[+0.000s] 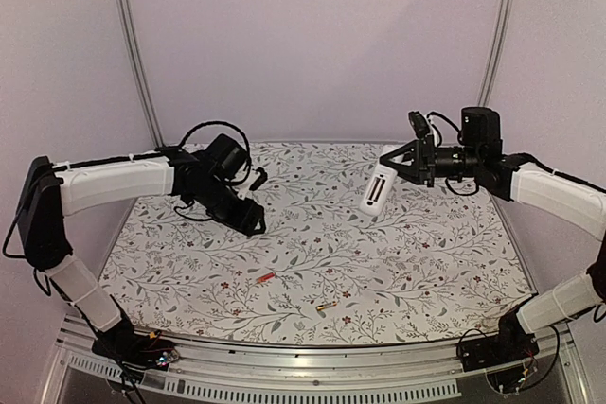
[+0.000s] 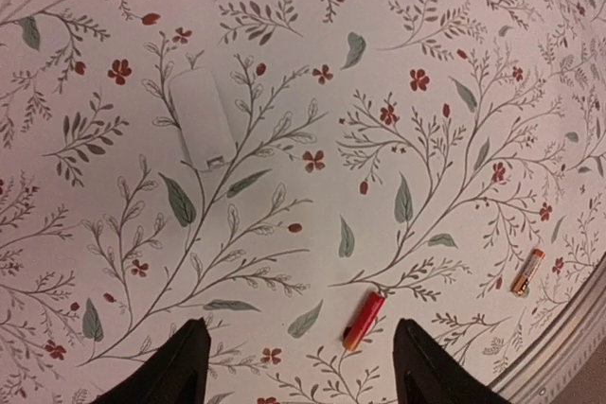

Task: Load the batteries into the remote control
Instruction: Pick up the battery from the center of the board.

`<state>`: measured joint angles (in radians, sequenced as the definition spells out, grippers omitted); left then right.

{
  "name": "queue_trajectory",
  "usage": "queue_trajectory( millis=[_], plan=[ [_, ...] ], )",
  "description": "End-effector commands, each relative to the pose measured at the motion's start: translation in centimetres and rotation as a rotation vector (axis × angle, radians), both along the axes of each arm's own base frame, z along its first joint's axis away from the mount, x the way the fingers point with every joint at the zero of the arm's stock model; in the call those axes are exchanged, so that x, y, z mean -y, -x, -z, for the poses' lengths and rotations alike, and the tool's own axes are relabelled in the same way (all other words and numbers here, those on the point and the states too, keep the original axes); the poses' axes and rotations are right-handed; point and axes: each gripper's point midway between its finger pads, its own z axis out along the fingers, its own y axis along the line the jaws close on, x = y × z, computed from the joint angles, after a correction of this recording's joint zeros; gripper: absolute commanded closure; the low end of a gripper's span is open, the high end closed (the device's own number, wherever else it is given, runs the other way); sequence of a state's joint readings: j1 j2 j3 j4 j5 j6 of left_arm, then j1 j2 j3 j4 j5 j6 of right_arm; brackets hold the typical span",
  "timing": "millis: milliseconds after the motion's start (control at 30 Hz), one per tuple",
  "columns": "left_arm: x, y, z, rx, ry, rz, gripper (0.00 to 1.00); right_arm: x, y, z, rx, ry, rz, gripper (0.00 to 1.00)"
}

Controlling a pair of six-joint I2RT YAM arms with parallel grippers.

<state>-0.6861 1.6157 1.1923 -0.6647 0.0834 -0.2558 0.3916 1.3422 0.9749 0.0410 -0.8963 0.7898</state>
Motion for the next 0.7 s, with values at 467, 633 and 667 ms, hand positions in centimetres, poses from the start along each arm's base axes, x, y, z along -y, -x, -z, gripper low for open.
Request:
queue_trajectory(
  millis=[467, 633, 667],
  plan=[
    [2.9, 8.4, 6.4, -0.125, -0.201, 0.37, 0.52, 0.5, 1.4, 4.6, 0.064, 0.12, -0.064, 1.0],
    [3.0, 8.4, 7.0, -0.134, -0.228, 0.386, 0.55, 0.2, 1.5, 5.6, 0.021, 0.123, -0.074, 1.0],
    [3.0, 8.4, 7.1, -0.131, -0.233, 0.388, 0.56, 0.3, 1.4, 5.7, 0.022, 0.125, -0.073, 1.0]
  ],
)
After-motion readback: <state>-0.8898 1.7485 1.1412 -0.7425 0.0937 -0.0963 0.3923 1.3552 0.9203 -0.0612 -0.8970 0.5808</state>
